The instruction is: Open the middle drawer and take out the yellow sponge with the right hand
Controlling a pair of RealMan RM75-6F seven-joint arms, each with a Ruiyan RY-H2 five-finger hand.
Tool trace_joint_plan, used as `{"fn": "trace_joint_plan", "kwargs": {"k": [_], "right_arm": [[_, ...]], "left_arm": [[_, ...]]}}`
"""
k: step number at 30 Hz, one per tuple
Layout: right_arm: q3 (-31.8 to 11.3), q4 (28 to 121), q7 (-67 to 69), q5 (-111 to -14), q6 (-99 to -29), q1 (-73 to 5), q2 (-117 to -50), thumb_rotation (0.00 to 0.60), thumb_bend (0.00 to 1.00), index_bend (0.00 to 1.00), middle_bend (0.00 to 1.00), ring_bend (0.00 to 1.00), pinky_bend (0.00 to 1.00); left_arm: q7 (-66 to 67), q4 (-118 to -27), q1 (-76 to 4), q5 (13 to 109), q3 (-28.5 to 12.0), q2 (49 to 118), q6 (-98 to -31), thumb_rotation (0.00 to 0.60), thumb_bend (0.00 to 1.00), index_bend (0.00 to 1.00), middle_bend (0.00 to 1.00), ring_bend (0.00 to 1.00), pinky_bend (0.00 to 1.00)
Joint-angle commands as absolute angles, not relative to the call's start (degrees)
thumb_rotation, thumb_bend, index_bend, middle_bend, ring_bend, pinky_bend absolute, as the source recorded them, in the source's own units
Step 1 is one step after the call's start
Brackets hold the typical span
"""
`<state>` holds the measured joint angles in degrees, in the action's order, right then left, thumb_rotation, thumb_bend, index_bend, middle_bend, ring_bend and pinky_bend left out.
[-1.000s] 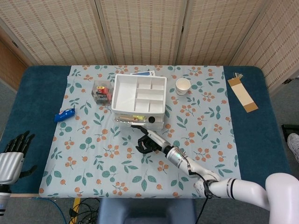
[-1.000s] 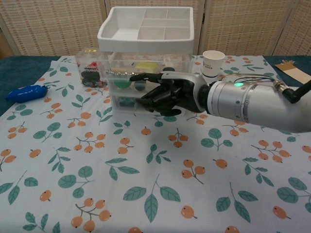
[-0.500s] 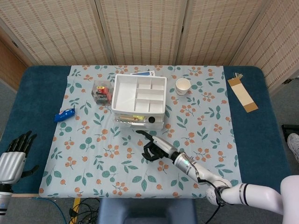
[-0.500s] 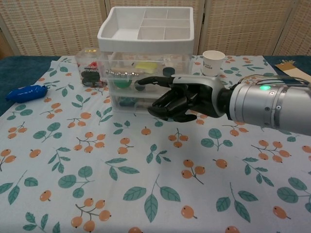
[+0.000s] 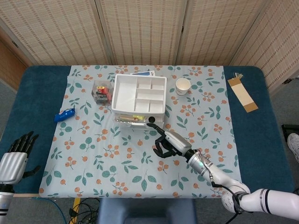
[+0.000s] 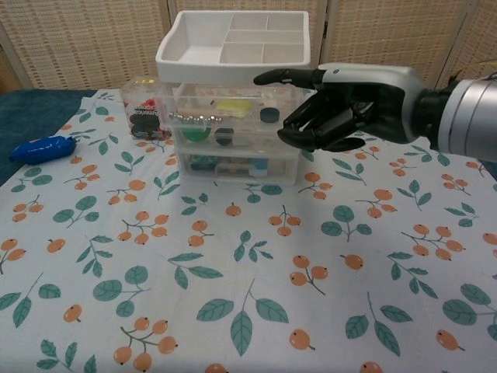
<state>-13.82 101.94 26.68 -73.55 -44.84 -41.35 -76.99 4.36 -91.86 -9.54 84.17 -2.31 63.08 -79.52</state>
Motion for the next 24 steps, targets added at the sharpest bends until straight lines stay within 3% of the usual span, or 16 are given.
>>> {"fn": "trace_joint_plan", "kwargs": {"k": [1, 16, 24], "right_arm": [[-13.81, 102.06, 23.5, -70.61, -44.97, -41.5, -76.19, 0.6, 0.47, 0.0, 0.74, 0.9, 0.96], [-14.53, 98.33, 16.37, -62.05, -40.69, -45.86, -77.32, 0.6, 0.47, 0.0, 0.74, 0.9, 0.96], [-13.99, 99.52, 14.86, -61.58, -41.09, -45.83, -77.08, 0.6, 0.47, 0.17, 0.75, 0.91, 0.96]], "left_arm": [[4.36, -91.86, -9.49, 84.01, -2.3, 63.05, -79.49, 0.6, 0.18, 0.02, 0.0, 0.04, 0.11], [3.84, -91.4, -9.63, 84.21, -2.18, 63.29, -79.38, 0.6, 0.18, 0.02, 0.0, 0.04, 0.11], [3.58, -90.88, -9.52, 84.01, -2.13, 63.54, -79.38, 0.6, 0.18, 0.02, 0.0, 0.04, 0.11]]}}
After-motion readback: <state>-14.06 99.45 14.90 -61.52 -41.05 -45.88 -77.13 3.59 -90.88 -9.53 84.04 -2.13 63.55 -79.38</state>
